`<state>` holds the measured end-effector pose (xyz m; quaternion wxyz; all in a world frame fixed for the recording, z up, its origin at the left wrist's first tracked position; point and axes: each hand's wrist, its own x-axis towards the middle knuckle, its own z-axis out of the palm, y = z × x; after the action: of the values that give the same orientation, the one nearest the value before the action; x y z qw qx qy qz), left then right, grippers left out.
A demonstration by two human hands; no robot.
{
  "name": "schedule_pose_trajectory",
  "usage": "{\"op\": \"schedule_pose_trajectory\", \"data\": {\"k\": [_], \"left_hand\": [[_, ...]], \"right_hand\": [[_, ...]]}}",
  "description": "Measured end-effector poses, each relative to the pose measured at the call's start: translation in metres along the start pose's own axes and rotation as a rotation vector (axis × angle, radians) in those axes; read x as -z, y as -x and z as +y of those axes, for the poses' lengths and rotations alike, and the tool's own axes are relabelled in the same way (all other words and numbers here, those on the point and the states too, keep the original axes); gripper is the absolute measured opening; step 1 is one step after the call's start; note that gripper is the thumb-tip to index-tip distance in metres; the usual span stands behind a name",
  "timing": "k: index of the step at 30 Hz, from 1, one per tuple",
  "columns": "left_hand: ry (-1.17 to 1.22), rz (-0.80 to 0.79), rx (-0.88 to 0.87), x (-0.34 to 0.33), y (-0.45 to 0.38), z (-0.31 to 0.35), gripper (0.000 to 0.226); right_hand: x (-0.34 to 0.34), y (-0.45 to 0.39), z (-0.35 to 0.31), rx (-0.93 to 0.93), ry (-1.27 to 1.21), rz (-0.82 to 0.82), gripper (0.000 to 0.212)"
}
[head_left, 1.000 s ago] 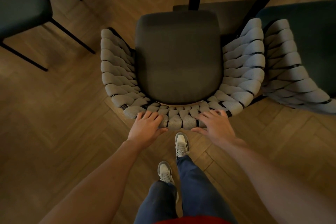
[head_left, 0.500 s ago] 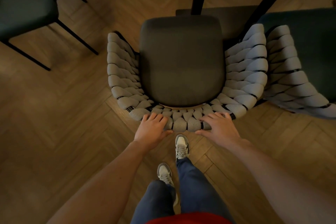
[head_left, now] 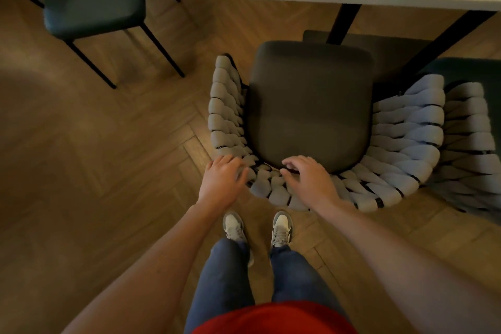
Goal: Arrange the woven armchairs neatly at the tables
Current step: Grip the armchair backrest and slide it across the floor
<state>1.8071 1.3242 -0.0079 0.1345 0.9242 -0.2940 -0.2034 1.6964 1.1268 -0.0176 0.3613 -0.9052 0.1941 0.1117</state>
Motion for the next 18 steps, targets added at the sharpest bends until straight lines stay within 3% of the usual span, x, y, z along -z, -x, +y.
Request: {"op": "schedule_pose_trajectory", "data": {"k": [8,18], "left_hand": [[0.134,0.063,0.215,0.030,-0.005,-0.091,0.024],[0.211,0.092,0.270,0.111,-0.034,-0.254,0.022]], "right_hand": [[-0.032,-0.062,-0.073,0.070,0.066,-0.129,0.024],[-0.099,-0.170,-0.219,0.140,0.091,-0.171,0.019]]}}
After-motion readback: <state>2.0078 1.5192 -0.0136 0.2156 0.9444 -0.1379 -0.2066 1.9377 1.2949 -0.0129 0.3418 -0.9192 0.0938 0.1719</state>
